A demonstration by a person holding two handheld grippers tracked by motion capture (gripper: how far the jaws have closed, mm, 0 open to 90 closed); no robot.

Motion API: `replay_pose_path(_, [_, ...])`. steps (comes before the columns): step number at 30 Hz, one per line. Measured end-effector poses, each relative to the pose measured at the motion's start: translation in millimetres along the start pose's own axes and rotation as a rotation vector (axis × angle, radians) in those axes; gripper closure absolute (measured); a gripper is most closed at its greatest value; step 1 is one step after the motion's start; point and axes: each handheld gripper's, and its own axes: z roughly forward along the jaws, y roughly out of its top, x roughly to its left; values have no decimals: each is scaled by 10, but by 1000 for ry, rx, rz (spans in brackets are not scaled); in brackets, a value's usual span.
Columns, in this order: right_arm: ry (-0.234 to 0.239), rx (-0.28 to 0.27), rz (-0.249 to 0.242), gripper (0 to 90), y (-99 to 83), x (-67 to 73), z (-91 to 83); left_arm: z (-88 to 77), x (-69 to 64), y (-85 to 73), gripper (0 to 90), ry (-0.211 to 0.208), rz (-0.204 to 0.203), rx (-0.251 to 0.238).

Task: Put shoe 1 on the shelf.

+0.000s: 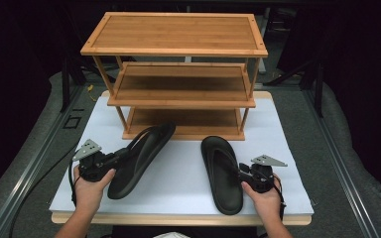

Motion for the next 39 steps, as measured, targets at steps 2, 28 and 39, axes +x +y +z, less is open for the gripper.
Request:
replay_pose_path(2, [-15,10,-16,633,4,34,8,-24,17,25,832,2,-8,-11])
replay_pose_path(28, [25,6,3,543,21,56,30,-318,59,451,835,0,-17,-99])
replay_pose_path(39, [28,3,4,542,21,50,31,-399,113,654,835,29,-17,-149])
